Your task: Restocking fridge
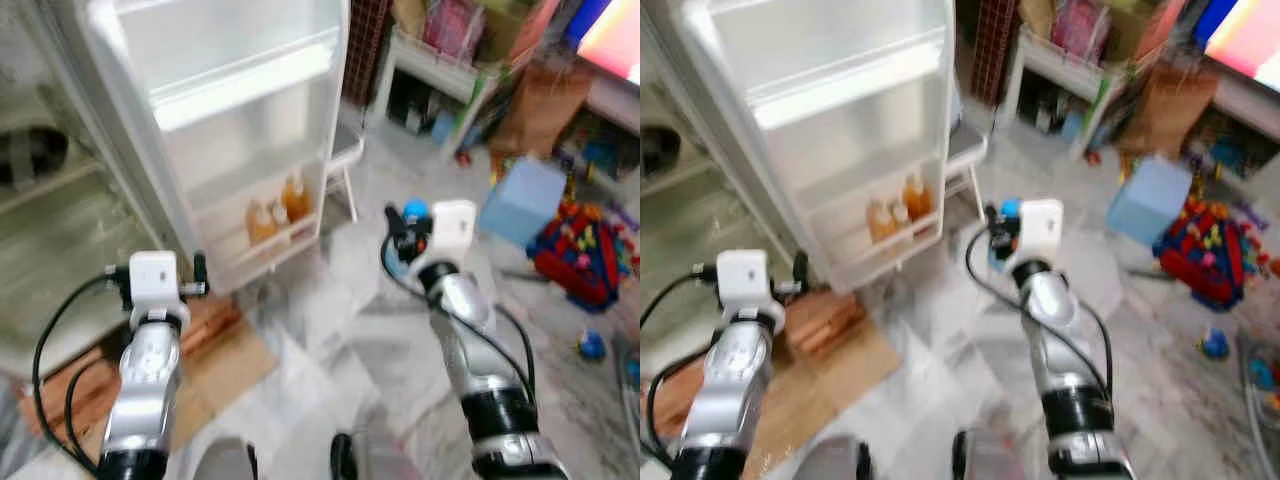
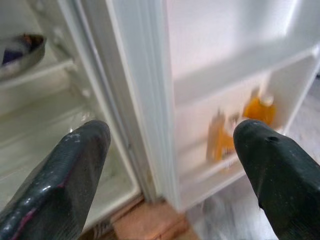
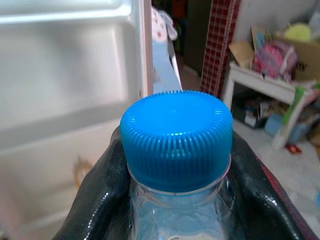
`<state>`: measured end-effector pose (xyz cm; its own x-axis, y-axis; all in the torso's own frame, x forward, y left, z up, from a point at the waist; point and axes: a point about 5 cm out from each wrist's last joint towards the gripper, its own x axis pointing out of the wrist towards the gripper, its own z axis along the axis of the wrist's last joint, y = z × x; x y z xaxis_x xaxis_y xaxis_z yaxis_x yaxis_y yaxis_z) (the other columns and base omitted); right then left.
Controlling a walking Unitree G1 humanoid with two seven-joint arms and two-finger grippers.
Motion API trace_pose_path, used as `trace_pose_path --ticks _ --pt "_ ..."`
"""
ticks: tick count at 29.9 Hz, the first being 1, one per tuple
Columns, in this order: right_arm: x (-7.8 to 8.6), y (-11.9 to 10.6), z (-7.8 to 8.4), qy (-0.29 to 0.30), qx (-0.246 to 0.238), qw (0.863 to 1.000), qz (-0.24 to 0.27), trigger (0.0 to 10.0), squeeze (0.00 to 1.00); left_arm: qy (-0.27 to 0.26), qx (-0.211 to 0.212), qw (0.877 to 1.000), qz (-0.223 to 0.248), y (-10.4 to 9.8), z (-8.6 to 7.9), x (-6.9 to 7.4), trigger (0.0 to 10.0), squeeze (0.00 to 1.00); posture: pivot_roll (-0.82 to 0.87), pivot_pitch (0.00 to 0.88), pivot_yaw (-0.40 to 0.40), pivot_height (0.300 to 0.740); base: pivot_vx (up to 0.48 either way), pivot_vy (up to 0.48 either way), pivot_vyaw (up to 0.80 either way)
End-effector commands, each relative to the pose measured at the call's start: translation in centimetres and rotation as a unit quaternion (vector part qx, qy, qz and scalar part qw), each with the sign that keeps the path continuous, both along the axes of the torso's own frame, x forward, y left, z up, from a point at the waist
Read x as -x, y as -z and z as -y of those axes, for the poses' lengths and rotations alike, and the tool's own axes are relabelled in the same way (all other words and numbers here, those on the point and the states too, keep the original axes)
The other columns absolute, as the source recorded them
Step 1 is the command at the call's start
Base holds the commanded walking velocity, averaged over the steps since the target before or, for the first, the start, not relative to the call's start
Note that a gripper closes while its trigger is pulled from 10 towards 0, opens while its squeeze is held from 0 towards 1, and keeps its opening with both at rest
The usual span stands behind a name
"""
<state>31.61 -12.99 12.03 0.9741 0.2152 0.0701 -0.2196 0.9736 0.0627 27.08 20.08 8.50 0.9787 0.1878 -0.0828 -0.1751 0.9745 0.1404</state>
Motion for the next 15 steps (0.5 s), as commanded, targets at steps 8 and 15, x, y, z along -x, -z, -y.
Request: trace_pose_path --ticks 8,15 --pt "-0.11 -1.18 -1.02 -0.03 0.013 0.999 0.031 10.0 0.0 -0.024 0.0 1.0 -0.011 0.38 -0.72 0.21 10.0 0.0 0.06 0.138 -0.08 0.74 0.283 0.383 0.4" --pt "-0.1 -1.19 -1.04 -0.033 0.009 0.999 0.031 10.0 0.0 -0.024 -0.006 1.0 0.0 0.12 -0.49 0.13 10.0 0.0 0.06 0.135 -0.081 0.74 0.0 0.037 0.55"
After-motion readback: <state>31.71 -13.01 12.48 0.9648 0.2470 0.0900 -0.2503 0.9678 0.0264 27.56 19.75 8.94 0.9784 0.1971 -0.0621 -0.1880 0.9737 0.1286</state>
